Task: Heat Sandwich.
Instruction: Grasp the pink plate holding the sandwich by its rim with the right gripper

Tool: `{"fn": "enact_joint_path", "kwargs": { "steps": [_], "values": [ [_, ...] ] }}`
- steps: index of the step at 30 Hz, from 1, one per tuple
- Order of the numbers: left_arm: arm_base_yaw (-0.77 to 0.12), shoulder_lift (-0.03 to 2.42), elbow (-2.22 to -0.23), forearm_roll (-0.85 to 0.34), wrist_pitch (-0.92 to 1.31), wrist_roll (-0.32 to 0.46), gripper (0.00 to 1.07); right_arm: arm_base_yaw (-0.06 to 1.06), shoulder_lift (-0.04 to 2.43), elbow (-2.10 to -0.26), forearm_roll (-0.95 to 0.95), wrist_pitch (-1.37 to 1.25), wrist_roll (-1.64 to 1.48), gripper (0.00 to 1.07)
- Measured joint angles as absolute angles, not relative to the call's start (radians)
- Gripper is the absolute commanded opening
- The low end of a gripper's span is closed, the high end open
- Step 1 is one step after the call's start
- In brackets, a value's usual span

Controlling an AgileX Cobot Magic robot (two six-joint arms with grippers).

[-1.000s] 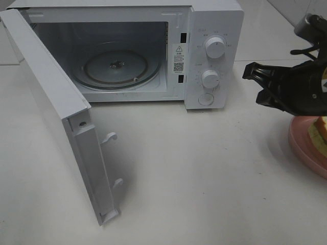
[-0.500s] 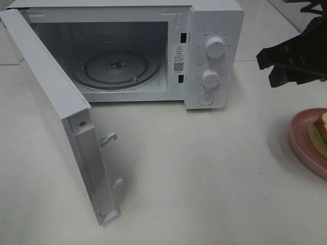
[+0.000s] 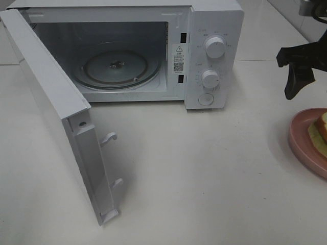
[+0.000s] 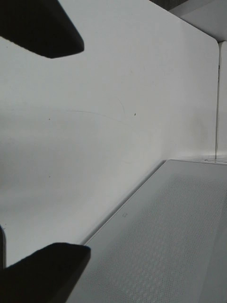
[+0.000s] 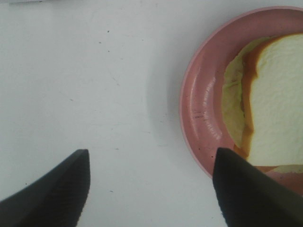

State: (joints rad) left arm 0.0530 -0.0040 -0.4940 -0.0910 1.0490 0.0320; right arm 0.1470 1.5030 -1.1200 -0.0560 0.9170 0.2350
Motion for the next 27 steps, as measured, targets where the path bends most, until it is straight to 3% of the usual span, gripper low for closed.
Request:
{"fn": "enact_joint_path", "kwargs": {
  "steps": [27],
  "values": [
    [0.053, -0.004, -0.494, -0.091, 1.049, 0.032, 1.02, 0.1, 1.888, -1.129, -0.035, 0.771, 0.21, 0.7]
  ]
}}
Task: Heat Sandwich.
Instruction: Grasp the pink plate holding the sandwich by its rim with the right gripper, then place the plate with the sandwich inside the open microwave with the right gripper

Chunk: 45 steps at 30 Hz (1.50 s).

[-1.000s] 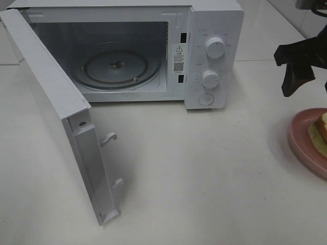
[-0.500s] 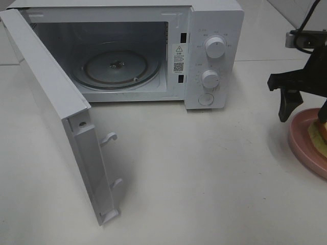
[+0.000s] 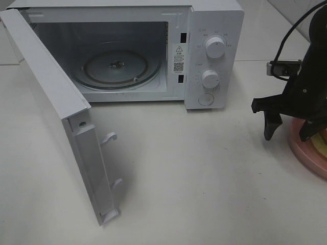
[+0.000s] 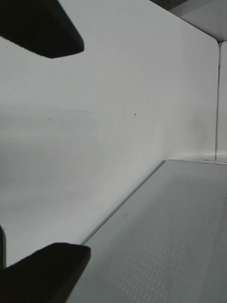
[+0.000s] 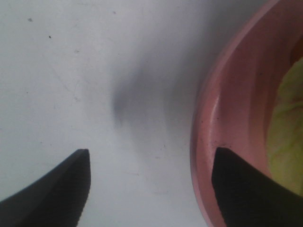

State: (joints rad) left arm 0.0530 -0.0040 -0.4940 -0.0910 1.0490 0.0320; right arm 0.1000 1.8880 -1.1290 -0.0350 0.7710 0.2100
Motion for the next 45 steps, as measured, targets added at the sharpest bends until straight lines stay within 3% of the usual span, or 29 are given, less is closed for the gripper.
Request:
{"fn": "enact_joint_path", "kwargs": {
  "steps": [17, 22, 26, 30, 31, 32, 34, 45],
  "values": [
    [0.053, -0.004, -0.494, -0.091, 1.049, 0.032, 1.02, 0.061, 1.994, -1.129, -0.087, 0.711, 0.212, 0.7],
    [0.053, -0.004, -0.494, -0.091, 1.049, 0.032, 1.02, 0.061, 2.015, -1.139, -0.111, 0.721, 0.218, 0.65],
    [0.053, -0.004, -0.494, -0.091, 1.049, 0.032, 1.02, 0.061, 2.022, -1.142, -0.127, 0.729, 0.222, 0.55],
    [0.053, -0.004, -0.494, -0.091, 1.049, 0.032, 1.02, 0.061, 2.025, -1.147, -0.163, 0.744, 0.238, 0.3],
    [0.053, -0.004, -0.494, -0.091, 1.049, 0.032, 1.02, 0.061, 2.025, -1.147, -0.163, 0.744, 0.238, 0.3],
    [0.053, -0.004, -0.494, -0.091, 1.049, 0.032, 1.02, 0.06, 2.025, -1.148, -0.173, 0.748, 0.239, 0.17],
    [0.053, -0.004, -0.494, -0.091, 1.049, 0.032, 1.02, 0.064, 2.025, -1.149, -0.179, 0.755, 0.239, 0.01],
    [0.053, -0.004, -0.494, -0.091, 1.049, 0.032, 1.02, 0.07, 2.025, -1.149, -0.206, 0.765, 0.239, 0.0]
  ]
}}
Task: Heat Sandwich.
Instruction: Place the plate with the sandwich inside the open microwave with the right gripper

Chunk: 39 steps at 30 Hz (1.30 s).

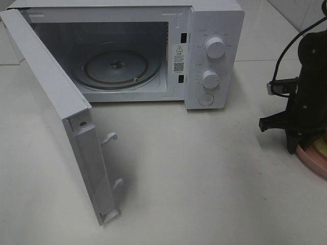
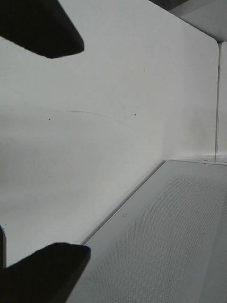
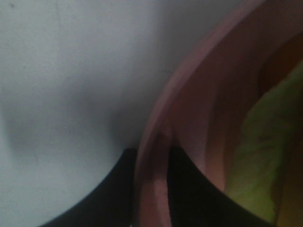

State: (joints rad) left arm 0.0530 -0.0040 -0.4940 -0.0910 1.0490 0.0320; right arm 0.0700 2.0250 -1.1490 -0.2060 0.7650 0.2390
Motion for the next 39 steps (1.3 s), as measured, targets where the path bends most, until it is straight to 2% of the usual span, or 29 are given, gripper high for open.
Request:
{"fn": "enact_joint_path", "kwargs": {
  "steps": [23, 32, 39],
  "values": [
    [0.053, -0.004, -0.494, -0.091, 1.049, 0.032, 1.02, 0.082, 1.885, -1.133, -0.323, 0.854, 0.239, 0.0],
    [0.053, -0.004, -0.494, -0.091, 1.049, 0.032, 1.02, 0.158, 1.801, -1.116, -0.395, 0.932, 0.242, 0.0],
    [0.053, -0.004, -0.494, -0.091, 1.049, 0.032, 1.02, 0.229, 1.689, -1.026, -0.433, 0.933, 0.261, 0.0]
  ]
}}
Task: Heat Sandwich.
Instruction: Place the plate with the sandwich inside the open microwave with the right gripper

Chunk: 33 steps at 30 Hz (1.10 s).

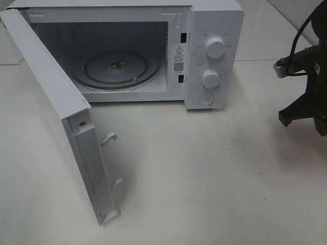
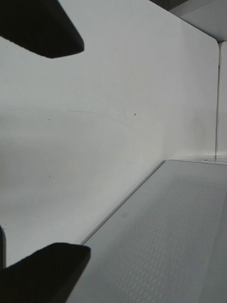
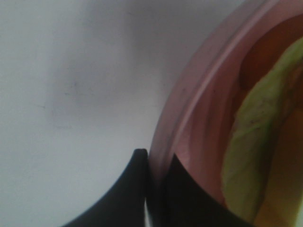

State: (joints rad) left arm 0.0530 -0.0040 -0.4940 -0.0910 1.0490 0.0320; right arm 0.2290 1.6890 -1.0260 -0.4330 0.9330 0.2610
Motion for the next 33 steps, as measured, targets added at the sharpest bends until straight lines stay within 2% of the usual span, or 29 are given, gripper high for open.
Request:
{"fn": "enact_joint_path", "kwargs": {
  "steps": [17, 25, 33],
  "values": [
    [0.053, -0.004, -0.494, -0.091, 1.049, 0.032, 1.02, 0.458, 1.432, -0.791, -0.457, 0.92, 0.278, 0.0],
    [0.053, -0.004, -0.494, -0.091, 1.049, 0.032, 1.02, 0.613, 1.331, -0.695, -0.489, 0.903, 0.268, 0.0],
    [0.053, -0.004, -0.494, -0.091, 1.049, 0.032, 1.02, 0.817, 1.291, -0.632, -0.507, 0.901, 0.084, 0.0]
  ]
}}
